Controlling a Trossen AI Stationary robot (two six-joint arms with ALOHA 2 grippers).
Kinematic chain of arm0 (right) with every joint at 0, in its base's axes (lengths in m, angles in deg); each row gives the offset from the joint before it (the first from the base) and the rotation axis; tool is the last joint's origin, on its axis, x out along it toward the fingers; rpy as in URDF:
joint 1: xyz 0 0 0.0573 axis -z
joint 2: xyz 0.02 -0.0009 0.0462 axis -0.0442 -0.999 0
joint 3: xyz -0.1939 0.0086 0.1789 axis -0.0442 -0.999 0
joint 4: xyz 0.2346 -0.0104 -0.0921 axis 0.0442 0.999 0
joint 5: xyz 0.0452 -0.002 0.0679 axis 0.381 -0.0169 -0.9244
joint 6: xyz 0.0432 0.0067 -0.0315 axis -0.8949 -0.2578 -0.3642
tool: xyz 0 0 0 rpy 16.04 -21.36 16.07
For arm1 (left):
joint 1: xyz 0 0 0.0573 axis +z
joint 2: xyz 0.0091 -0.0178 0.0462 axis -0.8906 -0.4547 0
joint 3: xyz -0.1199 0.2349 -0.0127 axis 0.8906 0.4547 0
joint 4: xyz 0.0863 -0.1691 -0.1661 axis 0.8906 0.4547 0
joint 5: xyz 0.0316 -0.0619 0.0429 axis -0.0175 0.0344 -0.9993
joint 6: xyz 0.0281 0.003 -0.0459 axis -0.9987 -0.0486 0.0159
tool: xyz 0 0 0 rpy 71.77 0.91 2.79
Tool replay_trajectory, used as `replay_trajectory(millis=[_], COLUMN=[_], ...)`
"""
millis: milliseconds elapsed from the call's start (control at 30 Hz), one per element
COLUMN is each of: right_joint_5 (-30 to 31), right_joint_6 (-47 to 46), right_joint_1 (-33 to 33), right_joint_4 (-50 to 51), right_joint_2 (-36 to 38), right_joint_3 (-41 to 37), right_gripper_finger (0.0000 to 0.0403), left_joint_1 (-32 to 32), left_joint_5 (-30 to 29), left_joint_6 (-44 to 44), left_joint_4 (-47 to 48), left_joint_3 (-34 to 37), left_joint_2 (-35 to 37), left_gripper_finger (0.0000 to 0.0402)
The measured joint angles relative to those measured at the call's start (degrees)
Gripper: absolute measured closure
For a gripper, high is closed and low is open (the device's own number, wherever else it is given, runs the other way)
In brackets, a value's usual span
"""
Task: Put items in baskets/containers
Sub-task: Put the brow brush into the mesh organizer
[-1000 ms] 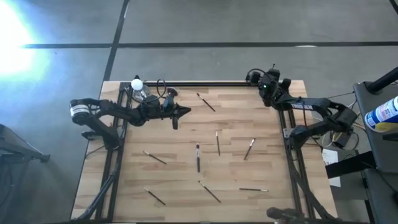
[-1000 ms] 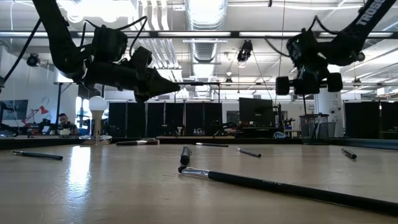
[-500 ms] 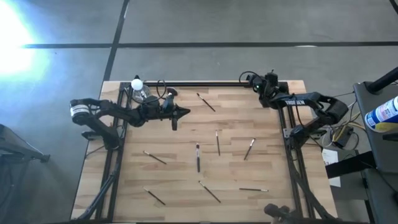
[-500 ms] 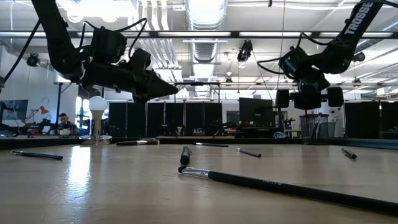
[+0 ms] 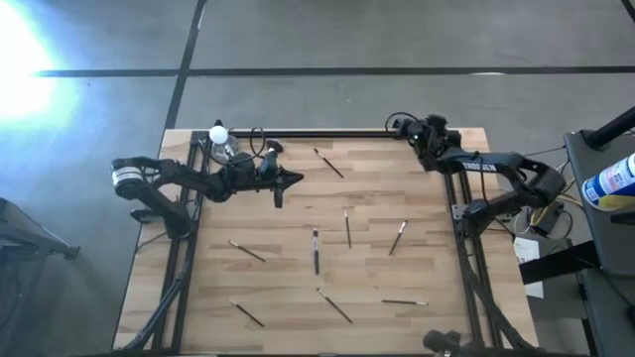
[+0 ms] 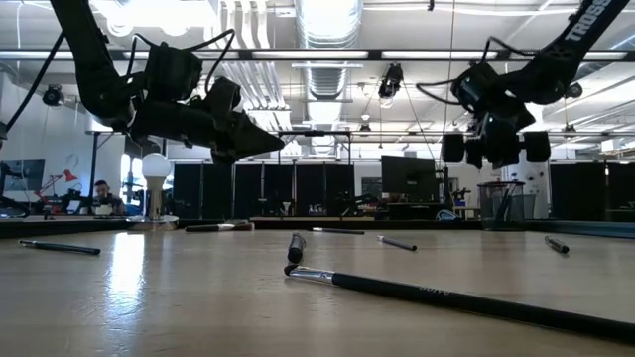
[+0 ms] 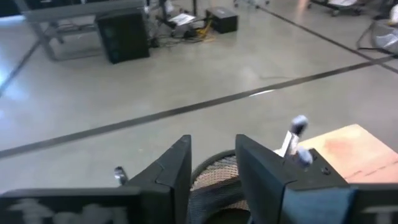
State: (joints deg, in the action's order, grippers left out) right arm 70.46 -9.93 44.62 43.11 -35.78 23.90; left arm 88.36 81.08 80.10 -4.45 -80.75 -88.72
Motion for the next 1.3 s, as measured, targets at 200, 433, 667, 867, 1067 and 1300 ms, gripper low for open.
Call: replay_trajectory(millis=[200, 433, 667, 867, 1067, 1300], right_joint_5=[-9.79, -32.55, -35.31, -35.41, -39.65, -47.25], right_joint_6=[3.0, 16.27, 19.84, 17.54, 13.59, 13.46], right_joint_1=[-0.12, -6.67, -21.36, -28.55, -28.19, -24.46], right_joint_4=[8.04, 8.12, 2.94, -4.52, -4.28, 6.03], right_joint_2=[7.93, 14.11, 11.87, 5.1, -4.72, -16.93], right_joint_3=[1.77, 1.09, -0.95, -0.38, 4.67, 16.56], right_gripper_finger=[0.0291, 0.0381, 0.0394, 0.0394, 0.0394, 0.0363], left_joint_1=[0.0, 0.0, 0.0, -0.35, -0.31, -0.35], left_joint_5=[-0.02, -0.02, -0.48, -1.44, -6.12, -6.08], left_joint_6=[-0.05, 2.91, 4.44, 6.8, 6.08, 6.11], left_joint_4=[0.2, 1.35, 2.24, 2.62, -5.27, -8.57], left_joint_3=[0.0, 0.0, 0.02, 0.63, 5.05, 7.66], left_joint_2=[0.0, 0.0, 0.0, 0.0, 0.0, 0.0], left_gripper_finger=[0.0401, 0.0402, 0.0402, 0.0401, 0.0401, 0.0402])
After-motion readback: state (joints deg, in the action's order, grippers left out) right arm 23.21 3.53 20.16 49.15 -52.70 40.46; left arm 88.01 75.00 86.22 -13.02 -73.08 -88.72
